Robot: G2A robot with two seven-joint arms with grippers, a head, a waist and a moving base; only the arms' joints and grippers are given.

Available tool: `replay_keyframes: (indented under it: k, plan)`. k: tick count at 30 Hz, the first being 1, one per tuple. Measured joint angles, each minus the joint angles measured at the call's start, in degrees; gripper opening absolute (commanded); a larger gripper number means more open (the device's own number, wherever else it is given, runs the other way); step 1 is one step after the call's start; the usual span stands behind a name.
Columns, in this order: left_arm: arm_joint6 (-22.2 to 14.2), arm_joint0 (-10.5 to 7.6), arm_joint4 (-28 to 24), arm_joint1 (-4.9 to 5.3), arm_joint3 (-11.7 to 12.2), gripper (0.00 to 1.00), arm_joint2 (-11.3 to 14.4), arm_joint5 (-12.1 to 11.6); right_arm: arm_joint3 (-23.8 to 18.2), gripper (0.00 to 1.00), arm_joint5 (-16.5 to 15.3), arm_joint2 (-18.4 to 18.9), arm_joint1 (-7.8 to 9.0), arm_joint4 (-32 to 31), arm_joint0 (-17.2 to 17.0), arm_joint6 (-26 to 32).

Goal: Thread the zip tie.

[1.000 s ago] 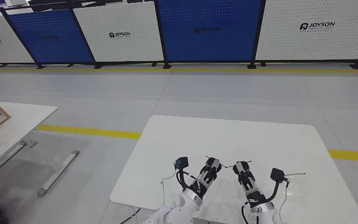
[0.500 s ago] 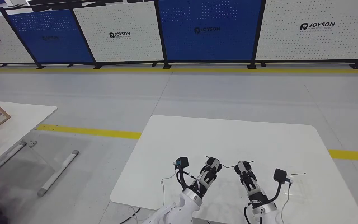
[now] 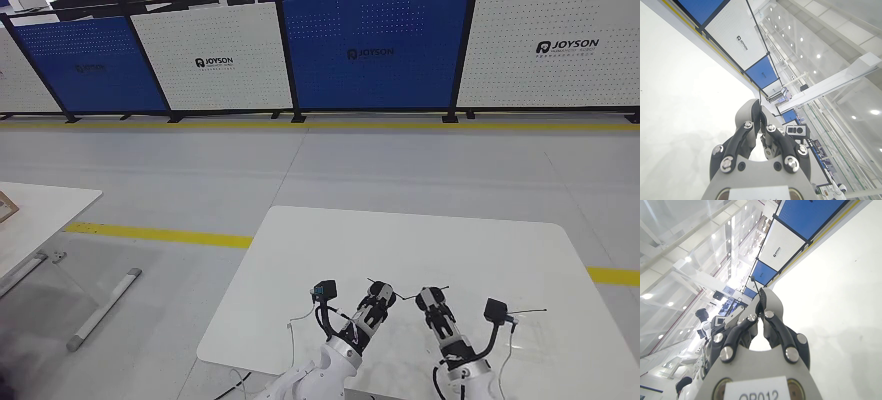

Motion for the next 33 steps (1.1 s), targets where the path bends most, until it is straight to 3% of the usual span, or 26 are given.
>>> replay_keyframes:
  k: [8,33]
  plan:
    - [0.0,0.00,0.0,0.00,0.0,0.00,0.0,0.0,-0.8,0.00,-1.1,1.4,-0.06,-0.1,-1.5,0.4]
    - [0.0,0.00,0.0,0.00,0.0,0.00,0.0,0.0,0.2,0.00,-0.2,1.7,-1.13,-1.0,-0.9,1.4]
